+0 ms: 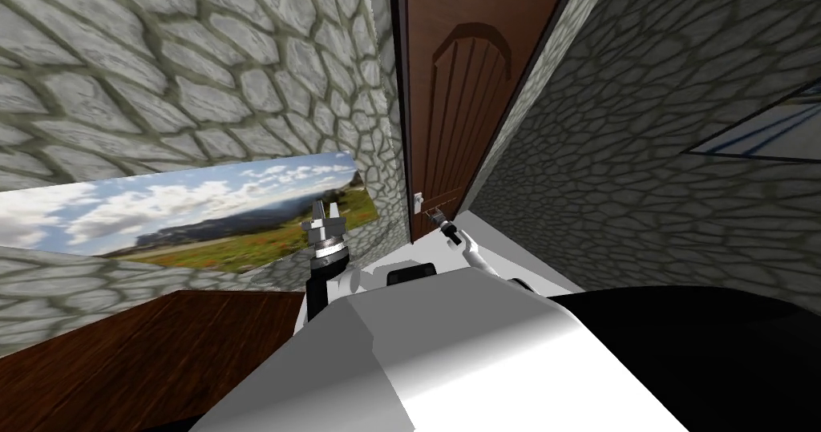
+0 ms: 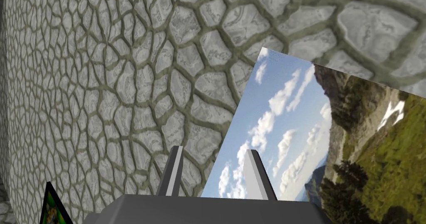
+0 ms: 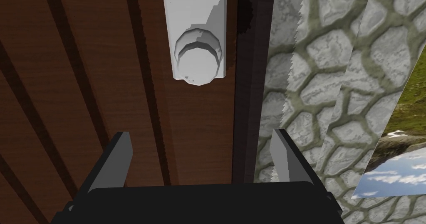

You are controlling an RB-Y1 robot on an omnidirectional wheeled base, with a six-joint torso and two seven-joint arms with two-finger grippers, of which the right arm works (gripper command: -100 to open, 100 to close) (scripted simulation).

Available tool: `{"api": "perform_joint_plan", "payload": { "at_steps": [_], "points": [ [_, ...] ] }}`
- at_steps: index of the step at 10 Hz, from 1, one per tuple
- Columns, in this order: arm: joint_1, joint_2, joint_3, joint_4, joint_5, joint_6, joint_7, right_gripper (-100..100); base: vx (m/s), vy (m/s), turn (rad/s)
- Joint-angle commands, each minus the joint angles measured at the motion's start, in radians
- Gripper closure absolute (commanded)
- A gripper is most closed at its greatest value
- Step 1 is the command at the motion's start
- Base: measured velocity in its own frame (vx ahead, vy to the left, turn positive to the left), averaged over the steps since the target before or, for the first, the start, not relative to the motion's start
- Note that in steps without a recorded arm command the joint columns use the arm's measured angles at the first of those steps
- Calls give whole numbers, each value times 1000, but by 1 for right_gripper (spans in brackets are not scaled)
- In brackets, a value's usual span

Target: Pull the door open

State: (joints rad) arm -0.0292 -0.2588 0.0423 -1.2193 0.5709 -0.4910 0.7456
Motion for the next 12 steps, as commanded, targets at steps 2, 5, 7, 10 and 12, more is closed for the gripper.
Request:
{"api": "perform_joint_plan", "payload": {
  "at_steps": [2,5,7,10,12],
  "points": [
    [-17,-14,-55,46,-2,-17,2,-100,43,36,249],
    [-42,-27,-127,111,-5,-38,8,-100,36,39,193],
    [-60,-36,-179,157,-7,-53,12,-100,55,34,215],
    [-86,-49,-253,224,-10,-75,18,-100,56,33,205],
    [-101,-57,-295,262,-11,-88,21,-100,57,25,193]
  ]
}}
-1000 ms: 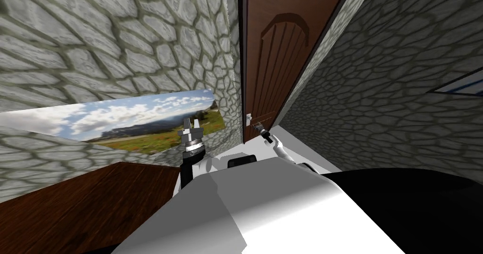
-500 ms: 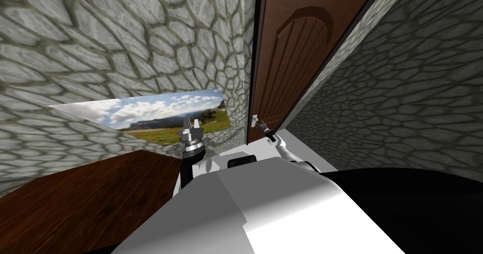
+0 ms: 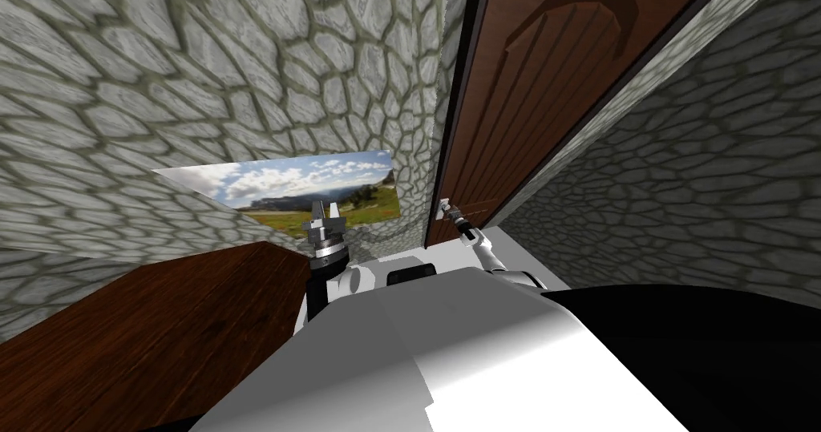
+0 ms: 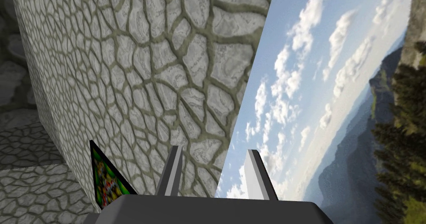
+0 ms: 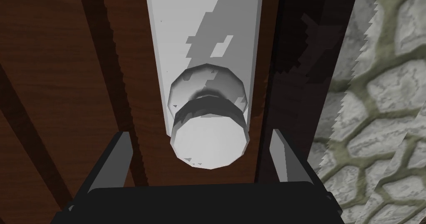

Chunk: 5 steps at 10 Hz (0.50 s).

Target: Pull the door open

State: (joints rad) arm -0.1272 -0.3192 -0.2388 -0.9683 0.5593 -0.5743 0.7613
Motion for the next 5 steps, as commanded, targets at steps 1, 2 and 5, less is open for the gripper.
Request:
{"api": "perform_joint_plan", "payload": {
  "at_steps": [1,2,5],
  "points": [
    [-9,1,-31,26,-1,-9,7,-100,42,24,173],
    [-18,-4,-56,48,-1,-17,9,-100,50,30,226],
    [-16,-3,-43,43,-2,-15,8,100,5,1,-3]
  ]
}}
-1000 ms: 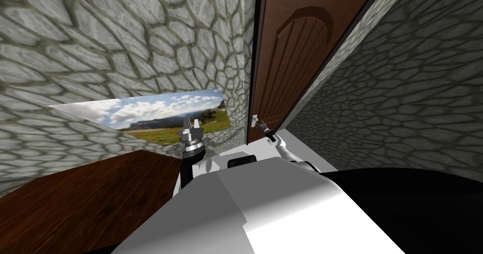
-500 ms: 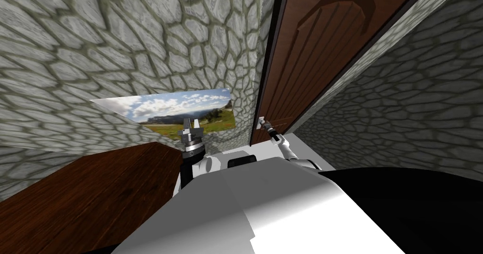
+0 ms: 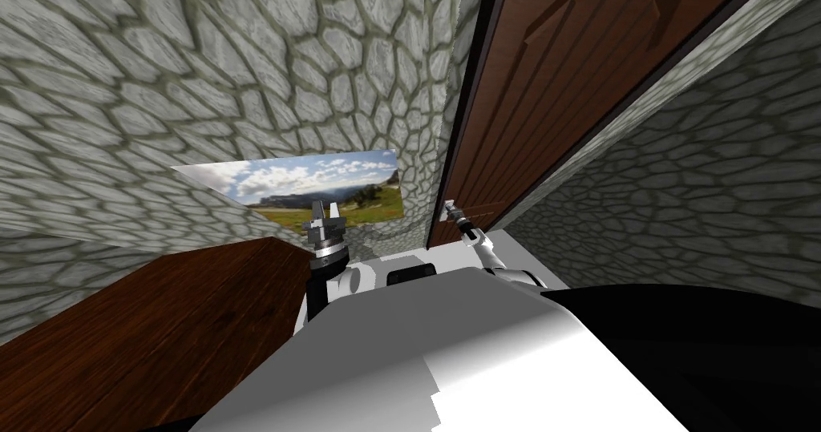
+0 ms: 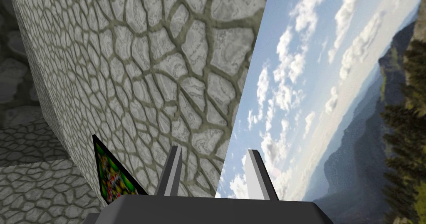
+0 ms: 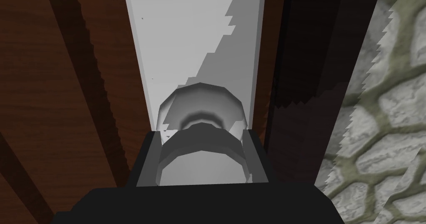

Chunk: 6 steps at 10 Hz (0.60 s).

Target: Pull the door open

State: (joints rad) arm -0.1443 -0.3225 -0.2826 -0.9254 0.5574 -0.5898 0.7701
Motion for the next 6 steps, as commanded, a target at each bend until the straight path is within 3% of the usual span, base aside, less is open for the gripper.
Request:
{"api": "perform_joint_plan", "payload": {
  "at_steps": [1,4,6],
  "points": [
    [1,1,1,0,0,0,0,100,-6,-3,9],
    [1,1,1,0,0,0,0,100,0,0,0],
    [0,4,8,-5,-30,5,-44,100,-38,-33,46]
  ]
}}
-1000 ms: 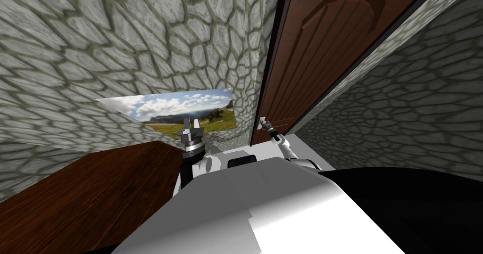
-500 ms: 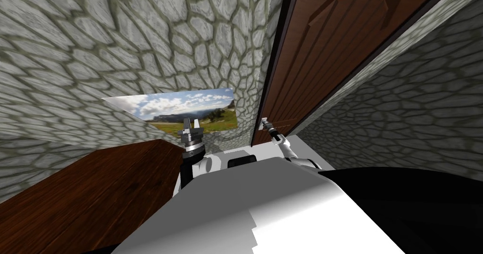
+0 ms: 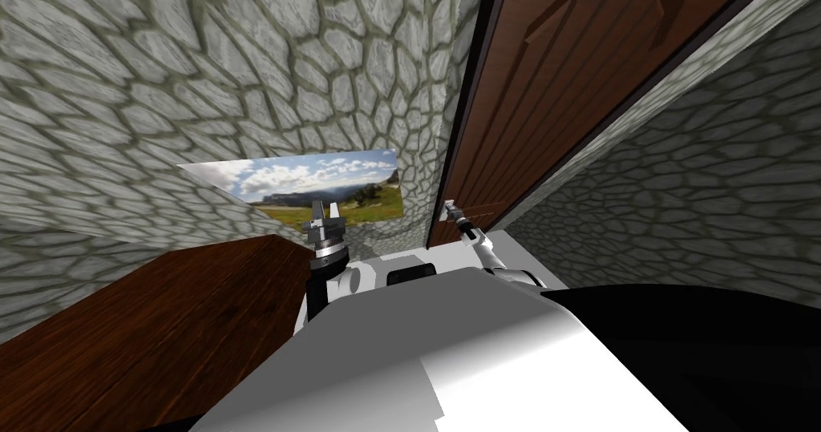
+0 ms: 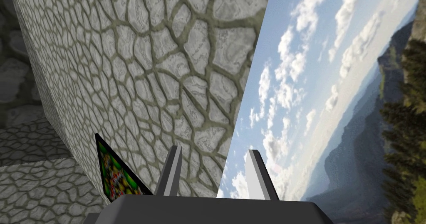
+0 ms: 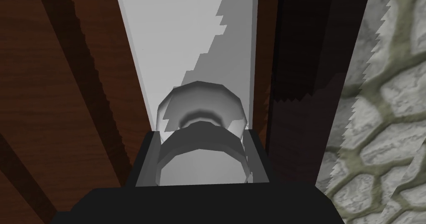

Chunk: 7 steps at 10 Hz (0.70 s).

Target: Pull the door open

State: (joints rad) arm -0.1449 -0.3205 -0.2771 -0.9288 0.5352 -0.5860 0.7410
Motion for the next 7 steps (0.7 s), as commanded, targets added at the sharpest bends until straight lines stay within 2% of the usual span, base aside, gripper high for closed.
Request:
{"api": "perform_joint_plan", "payload": {
  "at_steps": [1,3,7],
  "points": [
    [1,4,7,-4,-23,3,-36,100,-49,-45,56],
    [2,7,14,-8,-53,7,-78,100,-58,-41,50],
    [3,18,38,-22,-143,19,-191,100,-83,-60,68]
  ]
}}
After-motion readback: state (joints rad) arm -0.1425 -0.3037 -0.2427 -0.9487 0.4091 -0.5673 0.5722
